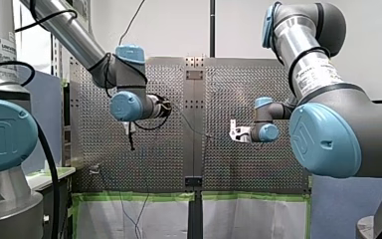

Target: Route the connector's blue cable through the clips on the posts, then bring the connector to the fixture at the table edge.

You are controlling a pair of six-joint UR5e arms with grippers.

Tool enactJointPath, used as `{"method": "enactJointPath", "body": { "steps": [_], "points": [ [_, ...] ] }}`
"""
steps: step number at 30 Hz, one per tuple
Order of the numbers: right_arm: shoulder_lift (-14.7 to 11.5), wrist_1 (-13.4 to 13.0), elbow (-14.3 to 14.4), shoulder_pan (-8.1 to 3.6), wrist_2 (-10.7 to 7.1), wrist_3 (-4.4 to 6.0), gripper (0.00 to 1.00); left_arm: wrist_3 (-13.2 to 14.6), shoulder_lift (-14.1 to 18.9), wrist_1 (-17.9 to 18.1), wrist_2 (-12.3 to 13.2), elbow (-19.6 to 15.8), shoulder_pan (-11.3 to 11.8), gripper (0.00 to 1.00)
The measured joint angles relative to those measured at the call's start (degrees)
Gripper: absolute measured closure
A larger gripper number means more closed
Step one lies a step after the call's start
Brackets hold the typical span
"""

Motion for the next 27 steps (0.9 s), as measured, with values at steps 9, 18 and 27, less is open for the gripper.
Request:
{"method": "enactJointPath", "body": {
  "steps": [9, 18, 27],
  "points": [
    [-1.4, 1.96, -0.09, -1.08, 2.41, -0.24, 1.0, 0.05, -4.33, 4.37, 1.11, -4.2, 0.11, 0.0],
    [-5.72, 4.85, 0.25, -2.92, 6.86, 0.29, 1.0, -0.08, -6.08, 7.83, 2.21, -4.31, 0.58, 0.0],
    [-10.63, 2.32, 4.35, -4.03, 11.78, 3.83, 1.0, 0.14, -6.12, 7.68, 2.13, -4.29, 0.61, 0.0]
  ]
}}
